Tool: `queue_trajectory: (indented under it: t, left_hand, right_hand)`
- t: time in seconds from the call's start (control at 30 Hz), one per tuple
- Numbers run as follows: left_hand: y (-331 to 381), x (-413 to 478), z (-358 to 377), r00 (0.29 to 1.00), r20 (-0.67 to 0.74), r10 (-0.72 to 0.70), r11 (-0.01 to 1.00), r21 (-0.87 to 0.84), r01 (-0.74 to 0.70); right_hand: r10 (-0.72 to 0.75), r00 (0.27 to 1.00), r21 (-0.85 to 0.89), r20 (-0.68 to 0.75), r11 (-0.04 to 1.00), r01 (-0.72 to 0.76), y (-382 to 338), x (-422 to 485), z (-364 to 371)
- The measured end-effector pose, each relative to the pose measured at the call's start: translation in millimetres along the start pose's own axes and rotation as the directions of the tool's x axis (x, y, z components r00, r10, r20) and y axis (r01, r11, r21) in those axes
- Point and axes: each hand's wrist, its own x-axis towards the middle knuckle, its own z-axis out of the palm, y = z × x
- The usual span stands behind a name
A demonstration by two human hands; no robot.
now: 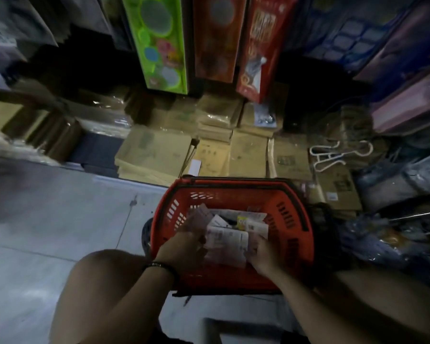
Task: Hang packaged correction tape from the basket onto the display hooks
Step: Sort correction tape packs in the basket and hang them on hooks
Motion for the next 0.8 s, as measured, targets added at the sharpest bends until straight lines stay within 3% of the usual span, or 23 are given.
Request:
queue_trajectory:
  t: [0.2, 0.33, 0.47, 0.8]
  left_hand:
    - [-1, 13, 11, 0.994, 0.107, -0.022, 1.000, -0.014, 0.023]
    - [13, 18, 11, 0.996, 0.087, -0.038, 0.999, 0.011, 0.037]
    - [15, 24, 11, 0.993, 0.119, -0.027, 0.999, 0.036, 0.022]
    - [3, 34, 13, 0.989, 0.123, -0.083, 0.994, 0.077, 0.074]
  right_hand:
    - [0.182, 0.983, -0.155, -0.016, 0.971, -0.182, 45, 82, 41]
    - [0.309, 0.950, -0.087, -0.038, 0.946, -0.312, 24, 93, 51]
    - [0.383, 0.923, -0.026, -0.039, 0.923, -0.384, 53, 118, 76]
    - [0.331, 0.936, 0.220, 0.116, 0.911, -0.349, 14, 89, 61]
